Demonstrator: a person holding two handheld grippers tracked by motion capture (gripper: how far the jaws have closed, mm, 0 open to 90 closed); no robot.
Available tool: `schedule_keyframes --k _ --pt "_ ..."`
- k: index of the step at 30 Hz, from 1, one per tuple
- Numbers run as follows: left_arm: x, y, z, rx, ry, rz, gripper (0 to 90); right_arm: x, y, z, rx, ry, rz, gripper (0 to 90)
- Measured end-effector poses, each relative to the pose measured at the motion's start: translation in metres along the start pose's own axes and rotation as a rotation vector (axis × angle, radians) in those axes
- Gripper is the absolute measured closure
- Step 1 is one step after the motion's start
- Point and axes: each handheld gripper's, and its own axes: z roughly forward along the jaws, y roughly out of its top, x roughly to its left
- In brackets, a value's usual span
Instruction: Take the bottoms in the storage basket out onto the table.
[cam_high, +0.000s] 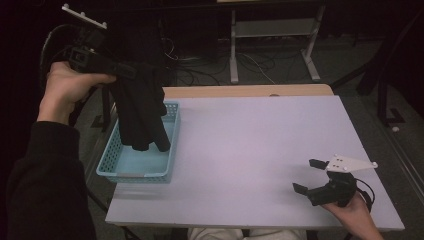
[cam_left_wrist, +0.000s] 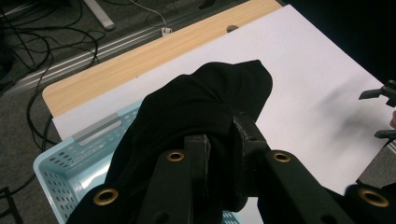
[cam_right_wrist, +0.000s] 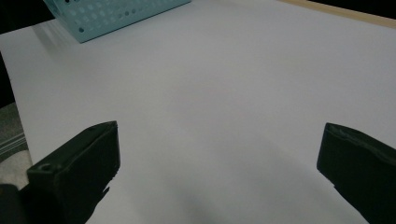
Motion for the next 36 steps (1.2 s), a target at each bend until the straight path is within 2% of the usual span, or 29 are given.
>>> schedule_keyframes --k 14,24,36 --pt "-0.021 0.023 0.001 -0.014 -0.028 0.043 79.1 0.000 0.000 -0.002 -0.011 0.002 0.006 0.0" --pt "-0.044 0.038 0.022 0.003 -0.079 0.104 79.1 -0.001 0.000 -0.004 -0.018 0.001 0.016 0.0" --pt "-0.059 0.050 0.043 0.009 -0.110 0.131 79.1 0.000 -0.001 -0.004 -0.020 0.001 0.017 0.0"
